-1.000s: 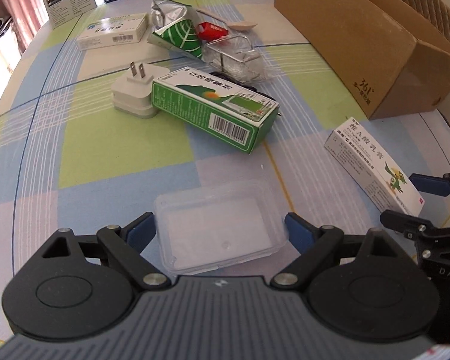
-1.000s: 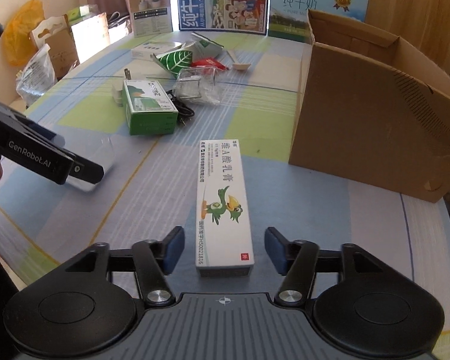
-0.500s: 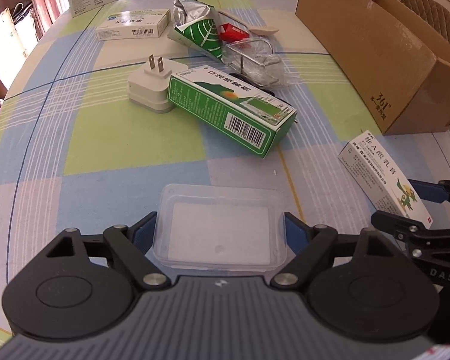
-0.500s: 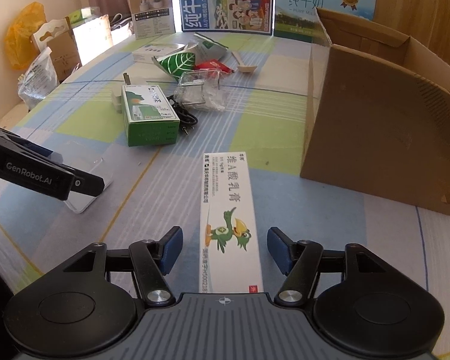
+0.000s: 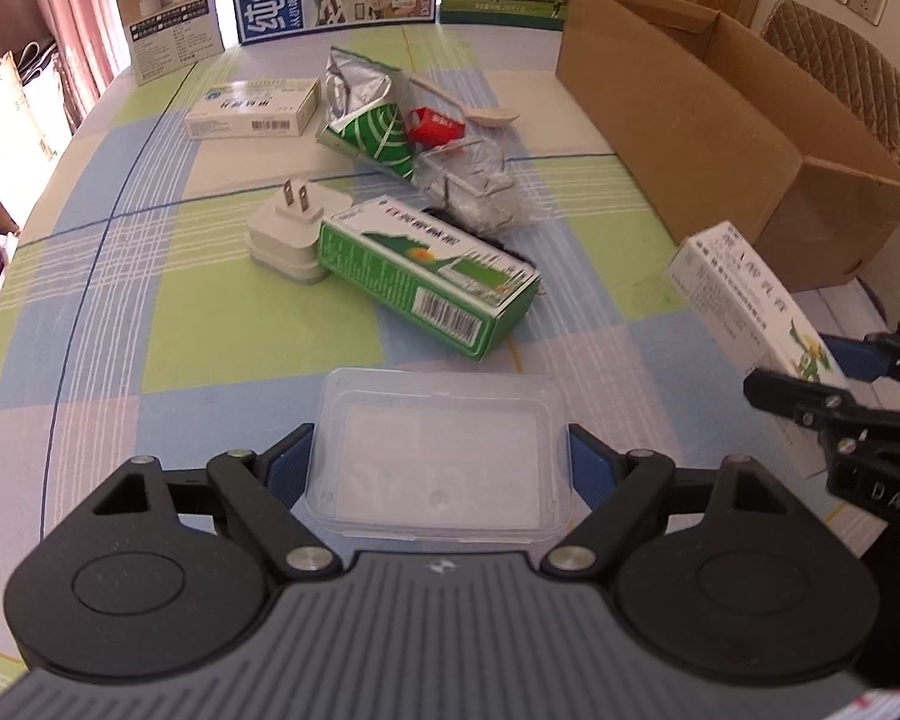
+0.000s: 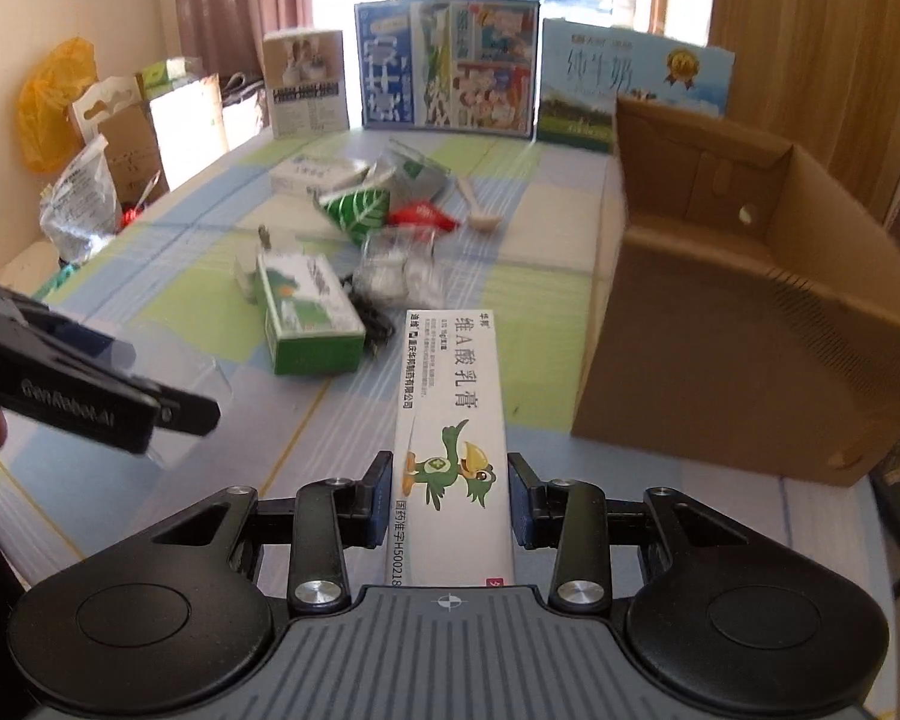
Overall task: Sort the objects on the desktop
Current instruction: 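Carry the white box with the right tool while the left tool carries the clear box to the cardboard box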
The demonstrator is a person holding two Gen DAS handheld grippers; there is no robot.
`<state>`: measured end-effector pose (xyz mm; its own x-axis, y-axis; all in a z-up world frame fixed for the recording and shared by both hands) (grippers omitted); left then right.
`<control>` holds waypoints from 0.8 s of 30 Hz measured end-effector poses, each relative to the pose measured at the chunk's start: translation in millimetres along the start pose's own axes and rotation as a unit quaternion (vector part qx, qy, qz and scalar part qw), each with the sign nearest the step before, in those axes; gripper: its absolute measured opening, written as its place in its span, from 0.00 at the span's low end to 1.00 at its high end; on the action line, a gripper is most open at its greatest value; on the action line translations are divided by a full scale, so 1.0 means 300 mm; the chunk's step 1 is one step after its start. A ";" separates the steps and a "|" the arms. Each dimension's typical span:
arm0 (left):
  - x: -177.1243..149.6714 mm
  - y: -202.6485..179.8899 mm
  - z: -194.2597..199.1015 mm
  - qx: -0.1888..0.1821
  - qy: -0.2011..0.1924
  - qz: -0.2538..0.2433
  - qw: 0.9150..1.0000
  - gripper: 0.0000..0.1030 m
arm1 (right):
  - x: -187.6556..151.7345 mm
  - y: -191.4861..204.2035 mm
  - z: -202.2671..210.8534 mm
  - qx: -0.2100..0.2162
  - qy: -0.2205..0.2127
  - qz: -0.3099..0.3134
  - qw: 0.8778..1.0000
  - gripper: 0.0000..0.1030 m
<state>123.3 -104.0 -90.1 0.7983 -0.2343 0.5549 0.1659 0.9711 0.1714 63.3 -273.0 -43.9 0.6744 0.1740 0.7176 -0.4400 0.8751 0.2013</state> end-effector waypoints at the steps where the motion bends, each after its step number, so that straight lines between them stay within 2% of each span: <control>1: 0.013 -0.010 0.014 -0.003 -0.005 -0.003 1.000 0.80 | 0.018 -0.003 0.019 -0.003 -0.006 -0.002 1.000 0.34; 12: 0.206 -0.170 0.156 -0.037 -0.067 -0.038 0.996 0.80 | 0.198 -0.099 0.235 -0.041 -0.050 -0.021 0.998 0.34; 24: 0.430 -0.395 0.280 -0.079 -0.123 -0.077 0.986 0.80 | 0.315 -0.311 0.385 -0.083 -0.074 -0.037 0.993 0.34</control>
<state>158.0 -253.0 29.7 0.5957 -0.3652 0.7154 0.3779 0.9134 0.1516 99.7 -390.2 82.2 0.6011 0.0484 0.7977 -0.2808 0.9473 0.1541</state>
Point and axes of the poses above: each gripper's, at about its wrist camera, not at the fingertips, and z roughly against the way its jaws point, y to its left, x to its top, the point moved 6 cm from there along -z, roughly the way its jaws point, and after that the axes turned 15 degrees about x, right-handed, at the moved point
